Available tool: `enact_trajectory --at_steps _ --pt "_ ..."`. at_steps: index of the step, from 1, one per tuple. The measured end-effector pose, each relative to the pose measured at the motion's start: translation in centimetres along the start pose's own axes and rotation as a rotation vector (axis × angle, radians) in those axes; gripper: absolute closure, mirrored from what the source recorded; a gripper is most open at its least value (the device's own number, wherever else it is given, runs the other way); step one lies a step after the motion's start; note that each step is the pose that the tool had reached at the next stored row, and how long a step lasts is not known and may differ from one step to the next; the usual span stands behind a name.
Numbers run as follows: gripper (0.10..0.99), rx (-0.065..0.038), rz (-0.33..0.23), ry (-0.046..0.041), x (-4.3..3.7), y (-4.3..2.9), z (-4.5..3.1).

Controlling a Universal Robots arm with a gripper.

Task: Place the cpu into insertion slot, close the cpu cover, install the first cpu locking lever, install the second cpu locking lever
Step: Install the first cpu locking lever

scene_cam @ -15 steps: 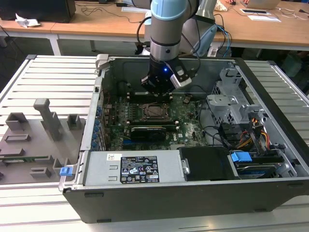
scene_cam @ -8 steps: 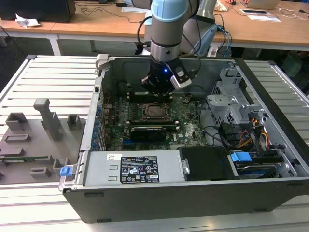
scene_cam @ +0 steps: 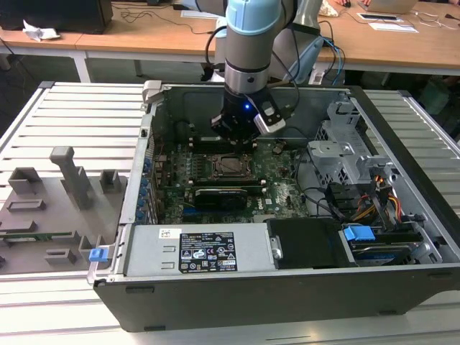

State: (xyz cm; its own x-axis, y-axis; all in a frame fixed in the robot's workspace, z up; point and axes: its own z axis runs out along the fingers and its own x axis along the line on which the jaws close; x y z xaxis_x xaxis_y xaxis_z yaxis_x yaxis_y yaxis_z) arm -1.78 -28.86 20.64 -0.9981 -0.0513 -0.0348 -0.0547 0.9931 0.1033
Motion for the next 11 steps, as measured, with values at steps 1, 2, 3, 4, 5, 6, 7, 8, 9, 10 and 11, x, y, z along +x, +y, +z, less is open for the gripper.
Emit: enact_trajectory --at_steps 1,2,3,4,5,6,7,8,9,10,11 --pt "0.980 0.000 0.000 0.0000 0.00 -0.01 0.04" --pt "0.980 0.001 0.000 0.0000 0.00 -0.01 0.09" --pt "0.980 0.001 0.000 0.0001 0.00 -0.02 0.12" --pt "0.980 0.002 0.000 0.0002 0.00 -0.02 0.14" --pt "0.980 0.003 0.000 0.0003 0.00 -0.02 0.16" --pt "0.980 0.004 0.000 0.0003 0.00 -0.02 0.17" --pt "0.980 0.004 0.000 0.0003 0.00 -0.02 0.18" --pt "0.980 0.005 0.000 0.0003 0.00 -0.03 0.19" --pt "0.980 0.006 0.000 0.0003 0.00 -0.03 0.20" --pt "0.980 0.007 0.000 0.0004 0.00 -0.03 0.20" --pt "0.980 0.009 0.000 0.0004 -0.01 -0.03 0.21"
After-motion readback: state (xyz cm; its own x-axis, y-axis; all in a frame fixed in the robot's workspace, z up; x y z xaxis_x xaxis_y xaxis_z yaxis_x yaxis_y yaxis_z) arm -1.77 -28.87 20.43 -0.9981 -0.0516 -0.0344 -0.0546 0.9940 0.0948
